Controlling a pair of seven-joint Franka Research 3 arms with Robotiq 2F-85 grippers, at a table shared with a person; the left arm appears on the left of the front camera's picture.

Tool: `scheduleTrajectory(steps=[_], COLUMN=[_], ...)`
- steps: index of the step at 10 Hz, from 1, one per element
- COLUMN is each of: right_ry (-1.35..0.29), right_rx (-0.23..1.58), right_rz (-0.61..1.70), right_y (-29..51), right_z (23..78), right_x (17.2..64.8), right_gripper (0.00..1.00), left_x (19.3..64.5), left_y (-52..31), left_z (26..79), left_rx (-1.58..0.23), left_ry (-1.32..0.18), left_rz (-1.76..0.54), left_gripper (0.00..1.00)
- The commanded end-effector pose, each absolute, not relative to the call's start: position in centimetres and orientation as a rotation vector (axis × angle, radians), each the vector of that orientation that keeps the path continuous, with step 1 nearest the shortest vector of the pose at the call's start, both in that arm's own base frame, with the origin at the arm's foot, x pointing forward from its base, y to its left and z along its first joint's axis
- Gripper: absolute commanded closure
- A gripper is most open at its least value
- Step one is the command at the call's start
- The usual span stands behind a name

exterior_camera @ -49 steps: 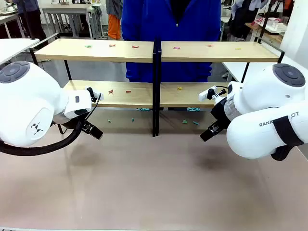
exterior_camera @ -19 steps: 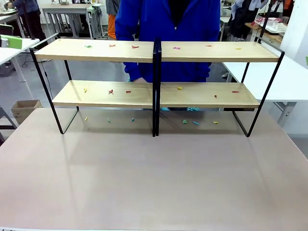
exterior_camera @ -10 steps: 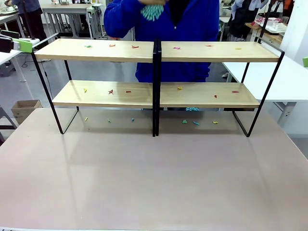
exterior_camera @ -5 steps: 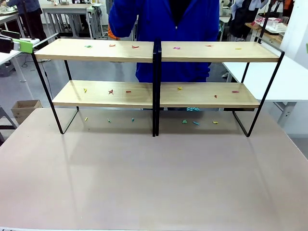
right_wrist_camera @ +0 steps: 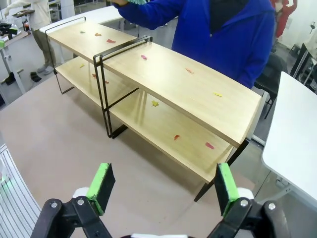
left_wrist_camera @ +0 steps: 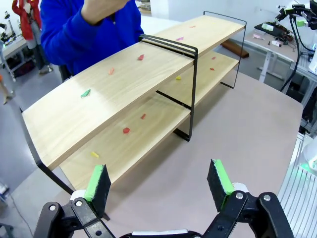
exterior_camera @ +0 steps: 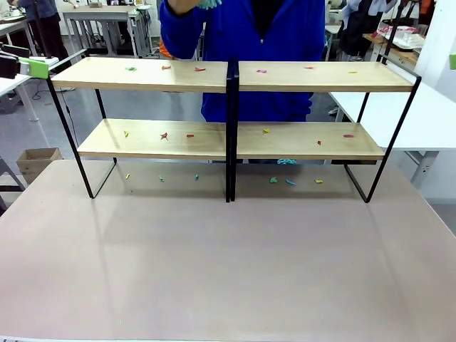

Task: Clean the shelves.
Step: Pick up the Duster when the human hands it over.

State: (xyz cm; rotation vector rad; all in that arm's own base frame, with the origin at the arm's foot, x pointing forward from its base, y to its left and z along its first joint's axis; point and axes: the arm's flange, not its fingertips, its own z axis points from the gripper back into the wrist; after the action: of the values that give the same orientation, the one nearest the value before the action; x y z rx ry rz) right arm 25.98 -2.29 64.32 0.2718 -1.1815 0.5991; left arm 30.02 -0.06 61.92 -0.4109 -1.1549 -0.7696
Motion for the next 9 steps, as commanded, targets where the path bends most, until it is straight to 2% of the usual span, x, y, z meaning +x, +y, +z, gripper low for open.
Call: scheduleTrajectory(steps=[1, 9], right_ry=[-1.184, -1.184], right_rx=[0.27, 0.27], right_rz=[0.607, 0.607], right_y=[-2.35, -2.35], right_z=[64.41, 64.41], right_x=[25.8, 25.8], right_gripper=[0.0, 0.0], left_x=[30.11, 30.03], left_y=[0.12, -0.06], left_z=[61.75, 61.91], left_rx=[-0.414, -0.411], left_ry=[-1.153, -1.155], left_rz=[-0.784, -0.77], left_gripper=[0.0, 0.0])
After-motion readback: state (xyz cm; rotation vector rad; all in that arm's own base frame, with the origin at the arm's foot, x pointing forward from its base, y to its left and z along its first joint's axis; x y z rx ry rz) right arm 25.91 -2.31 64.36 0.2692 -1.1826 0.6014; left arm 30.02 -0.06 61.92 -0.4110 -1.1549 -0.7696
